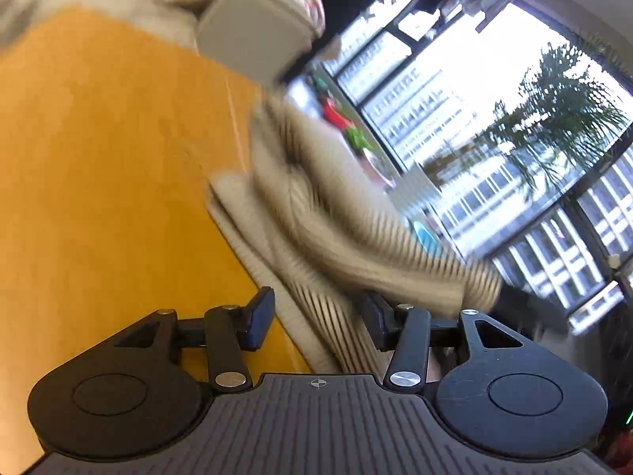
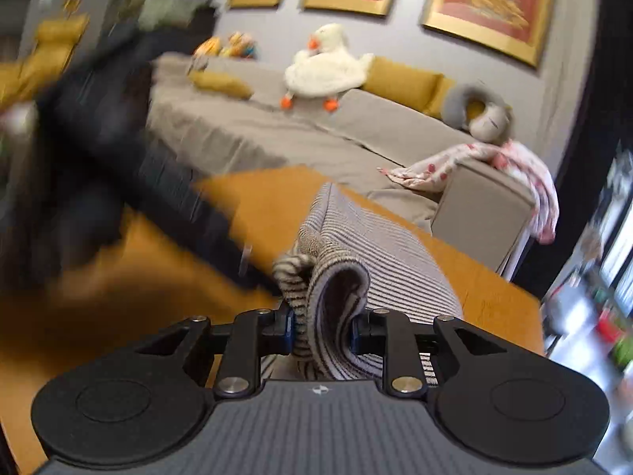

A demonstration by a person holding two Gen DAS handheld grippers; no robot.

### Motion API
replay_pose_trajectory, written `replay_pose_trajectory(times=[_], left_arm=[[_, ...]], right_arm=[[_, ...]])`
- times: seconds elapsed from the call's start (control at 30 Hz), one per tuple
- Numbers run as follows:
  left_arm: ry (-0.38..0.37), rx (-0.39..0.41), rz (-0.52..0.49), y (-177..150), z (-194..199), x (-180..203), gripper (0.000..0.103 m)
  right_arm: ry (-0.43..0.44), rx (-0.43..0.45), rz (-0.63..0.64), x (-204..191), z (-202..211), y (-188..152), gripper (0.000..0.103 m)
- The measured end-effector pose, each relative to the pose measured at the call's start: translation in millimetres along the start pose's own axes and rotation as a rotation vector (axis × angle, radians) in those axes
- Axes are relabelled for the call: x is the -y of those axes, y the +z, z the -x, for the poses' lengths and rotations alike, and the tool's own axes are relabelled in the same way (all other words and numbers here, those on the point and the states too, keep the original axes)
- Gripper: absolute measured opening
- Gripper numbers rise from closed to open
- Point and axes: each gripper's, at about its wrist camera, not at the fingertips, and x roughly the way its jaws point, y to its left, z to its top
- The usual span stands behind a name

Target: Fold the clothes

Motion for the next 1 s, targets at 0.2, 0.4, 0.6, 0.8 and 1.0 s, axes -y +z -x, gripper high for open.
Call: replay_pose_trajectory(times=[0.2,0.4,0.6,0.8,1.0], left_arm=[[-0.073,0.192,-0.024,25,41,26,0.057],[-0.084,0.089,-0.043,25,-11,41,0.058],[-0.086,0.081,-0.045,6,-23,12,0.054],[-0.110,0.106,-0.085,4,-22,10,0.054],[-0.132,0.113,-0.085,2,-22,3,0.054]], right_arm=[[-0.043,-0.032,0.135,-36,-10,-4,0.028],[-0.030,-0.043,0.107,-29,-6,0,0.032],[0.097,-0.021,-0.182,30,21,12,0.098],[0.058,-0.025,-0.599,105,11,4,0.103],[-0.048,-0.181,-0.548,74,-35,-14,0.103]])
